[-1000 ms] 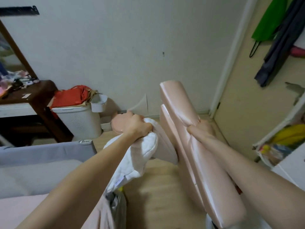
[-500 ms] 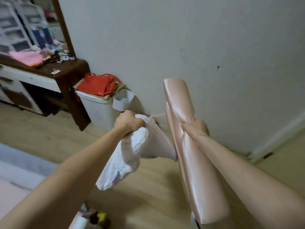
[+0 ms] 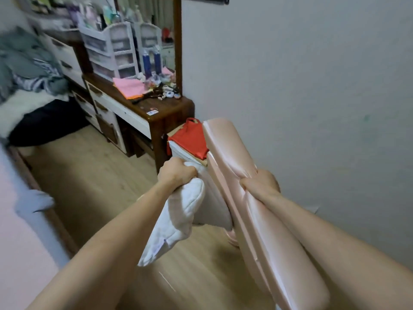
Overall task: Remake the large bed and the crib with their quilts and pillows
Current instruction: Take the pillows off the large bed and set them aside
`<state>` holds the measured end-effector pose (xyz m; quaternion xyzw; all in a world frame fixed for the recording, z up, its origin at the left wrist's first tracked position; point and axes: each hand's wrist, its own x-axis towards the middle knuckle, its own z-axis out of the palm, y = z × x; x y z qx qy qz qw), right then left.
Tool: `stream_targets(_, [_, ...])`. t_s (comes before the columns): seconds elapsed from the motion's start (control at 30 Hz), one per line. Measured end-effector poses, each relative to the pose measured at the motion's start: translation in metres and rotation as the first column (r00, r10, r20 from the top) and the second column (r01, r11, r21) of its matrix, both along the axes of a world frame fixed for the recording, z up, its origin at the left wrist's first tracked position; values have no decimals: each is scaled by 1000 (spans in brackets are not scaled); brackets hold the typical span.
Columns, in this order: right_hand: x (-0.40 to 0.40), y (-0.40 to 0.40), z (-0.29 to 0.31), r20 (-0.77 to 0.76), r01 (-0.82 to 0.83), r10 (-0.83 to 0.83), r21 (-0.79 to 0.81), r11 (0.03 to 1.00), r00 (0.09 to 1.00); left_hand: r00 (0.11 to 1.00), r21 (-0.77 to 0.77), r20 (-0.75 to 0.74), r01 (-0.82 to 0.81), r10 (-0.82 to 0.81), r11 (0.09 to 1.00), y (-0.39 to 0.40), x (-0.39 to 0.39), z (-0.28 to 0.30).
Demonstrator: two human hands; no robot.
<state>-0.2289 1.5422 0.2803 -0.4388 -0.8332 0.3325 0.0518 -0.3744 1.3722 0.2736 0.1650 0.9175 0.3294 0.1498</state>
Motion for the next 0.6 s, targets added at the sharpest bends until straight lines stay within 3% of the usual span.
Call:
stream_targets(0.33, [-270,-14,1,-160,-349,335,-64,935,928,943,2,-72,-325,324,946,-62,-185,39])
stream_targets(0.6, [-519,-31,23,-207,-568,541,-103,817,815,770,119,-132,-613,624,781,-111,-342,68])
